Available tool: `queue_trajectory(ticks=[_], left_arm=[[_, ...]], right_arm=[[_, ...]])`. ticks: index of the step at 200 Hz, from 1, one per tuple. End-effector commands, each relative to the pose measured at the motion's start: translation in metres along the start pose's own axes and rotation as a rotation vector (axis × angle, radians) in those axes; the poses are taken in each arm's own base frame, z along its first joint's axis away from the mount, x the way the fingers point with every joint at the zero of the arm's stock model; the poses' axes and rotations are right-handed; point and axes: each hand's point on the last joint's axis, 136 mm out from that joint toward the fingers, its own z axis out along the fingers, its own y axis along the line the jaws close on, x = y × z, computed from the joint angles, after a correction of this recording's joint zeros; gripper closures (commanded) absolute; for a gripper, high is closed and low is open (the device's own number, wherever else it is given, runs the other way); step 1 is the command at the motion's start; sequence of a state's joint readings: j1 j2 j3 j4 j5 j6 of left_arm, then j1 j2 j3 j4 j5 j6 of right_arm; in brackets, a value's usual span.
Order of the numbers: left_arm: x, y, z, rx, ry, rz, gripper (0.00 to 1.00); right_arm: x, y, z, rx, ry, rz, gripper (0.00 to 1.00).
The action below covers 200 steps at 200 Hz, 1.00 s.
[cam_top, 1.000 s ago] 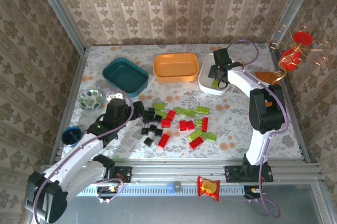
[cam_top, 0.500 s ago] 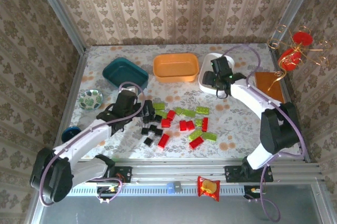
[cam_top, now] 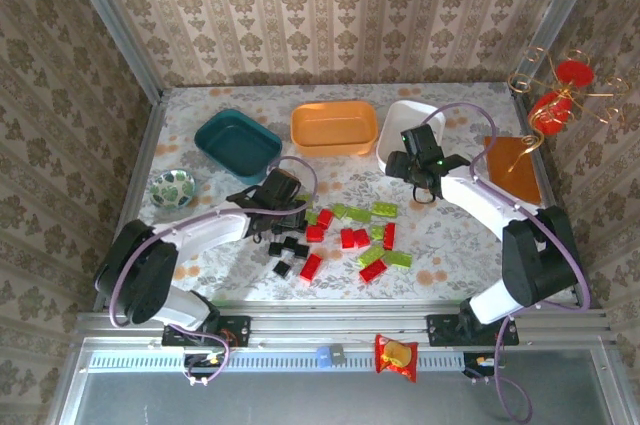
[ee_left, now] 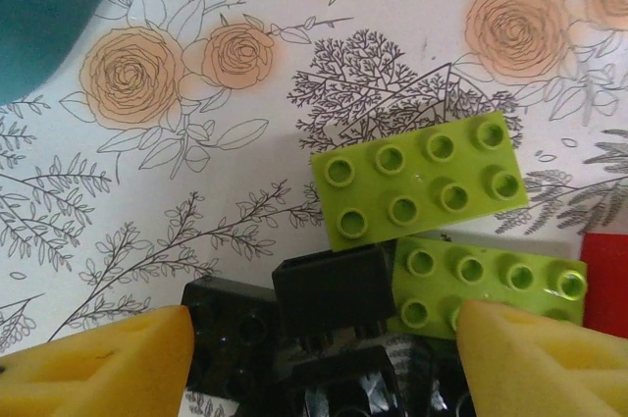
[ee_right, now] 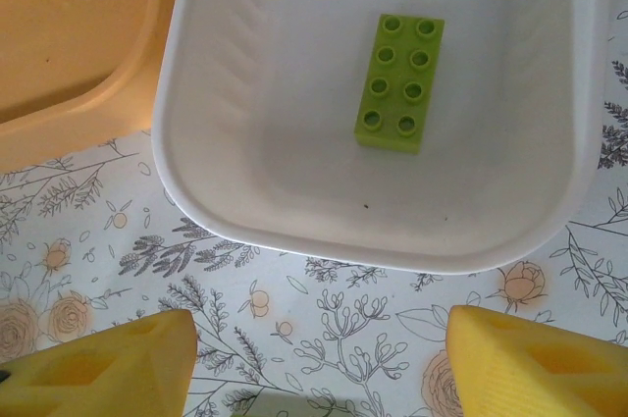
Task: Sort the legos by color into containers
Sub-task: Place the lego in the container, then pick up the lego from the center of the table.
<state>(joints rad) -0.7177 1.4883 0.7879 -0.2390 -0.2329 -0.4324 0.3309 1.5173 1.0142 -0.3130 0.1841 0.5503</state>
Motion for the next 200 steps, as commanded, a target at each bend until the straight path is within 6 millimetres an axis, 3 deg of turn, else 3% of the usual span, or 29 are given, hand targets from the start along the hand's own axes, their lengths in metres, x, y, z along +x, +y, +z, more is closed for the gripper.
queue_trajectory(ticks=[1, 32, 96, 141, 170, 200], left_arm=[[-0.012, 0.000, 0.001, -0.019, -0.024, 0.023, 0.30], [-0.013, -0.002, 0.009, -0.010, -0.011, 0.016, 0.40], [-0.002, -0.002, 0.020, -0.005, 0.026, 0.008, 0.47], [-0.001, -0.005, 0.022, 0.012, 0.027, 0.000, 0.64], [-0.009, -0.006, 0.012, 0.026, 0.001, -0.012, 0.70], [-0.030, -0.005, -0.018, 0.050, -0.084, -0.035, 0.71]], right_arm=[[-0.004, -0.003, -0.006, 0.004, -0.025, 0.015, 0.31], [-0.003, -0.005, -0.005, 0.014, -0.025, 0.011, 0.31], [-0.005, -0.007, -0.006, 0.025, -0.030, 0.010, 0.30], [-0.006, -0.008, -0.007, 0.034, -0.030, 0.007, 0.30], [-0.006, -0.008, -0.007, 0.036, -0.028, 0.007, 0.30], [-0.004, -0.010, -0.006, 0.040, -0.022, 0.010, 0.30]])
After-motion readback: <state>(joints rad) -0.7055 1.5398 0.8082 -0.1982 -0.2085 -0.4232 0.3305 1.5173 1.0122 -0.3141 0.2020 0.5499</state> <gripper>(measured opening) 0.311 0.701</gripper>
